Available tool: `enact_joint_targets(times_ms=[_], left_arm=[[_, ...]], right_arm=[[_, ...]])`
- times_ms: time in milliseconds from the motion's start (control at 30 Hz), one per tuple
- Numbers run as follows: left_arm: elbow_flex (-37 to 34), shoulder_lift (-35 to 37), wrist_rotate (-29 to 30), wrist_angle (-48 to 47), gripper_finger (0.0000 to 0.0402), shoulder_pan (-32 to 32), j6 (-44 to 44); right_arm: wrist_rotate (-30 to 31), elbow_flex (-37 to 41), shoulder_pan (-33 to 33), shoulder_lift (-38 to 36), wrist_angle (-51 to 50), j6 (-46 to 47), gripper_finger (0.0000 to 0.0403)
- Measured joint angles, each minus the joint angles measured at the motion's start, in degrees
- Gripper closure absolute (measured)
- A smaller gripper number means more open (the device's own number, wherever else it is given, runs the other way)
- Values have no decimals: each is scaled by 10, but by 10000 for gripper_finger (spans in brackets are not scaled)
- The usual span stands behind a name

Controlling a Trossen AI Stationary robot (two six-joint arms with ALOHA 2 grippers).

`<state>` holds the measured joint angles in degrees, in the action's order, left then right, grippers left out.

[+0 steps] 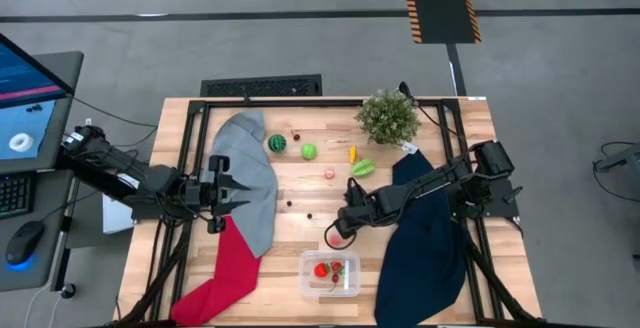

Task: Pick and placing Produce into tupperware
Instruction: Put the cherry into the transparent bin

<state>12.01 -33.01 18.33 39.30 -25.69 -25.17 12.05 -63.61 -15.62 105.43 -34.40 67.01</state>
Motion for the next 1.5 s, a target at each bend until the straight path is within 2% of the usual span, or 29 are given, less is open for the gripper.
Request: enact_joint_targets(times_ms=[167, 533, 667, 767, 833, 1033, 1333, 1500], left_arm=[[0, 0, 0, 0, 280, 0, 0], [0, 0, 0, -4, 280, 0, 5], [0, 0, 0, -4, 280, 0, 5], [0, 0, 0, -4, 280, 0, 6], [0, 0, 0, -4, 280, 0, 8], [0, 0, 0, -4, 280, 0, 8], [0, 0, 0, -4, 280, 0, 8], [0, 0, 0, -4, 280, 0, 9]], right_arm=[[-8, 0, 0, 11, 38, -14, 274], [-15, -2, 3, 32, 21, -12, 283], [-15, -1, 5, 29, 7, -21, 315], [-19, -1, 8, 28, 0, -40, 369], [-19, -1, 10, 28, 0, -54, 388], [-22, -4, 18, 28, -5, -74, 391], [21, -78, 22, 30, -123, -105, 392], [30, -102, 22, 30, -138, -120, 392]])
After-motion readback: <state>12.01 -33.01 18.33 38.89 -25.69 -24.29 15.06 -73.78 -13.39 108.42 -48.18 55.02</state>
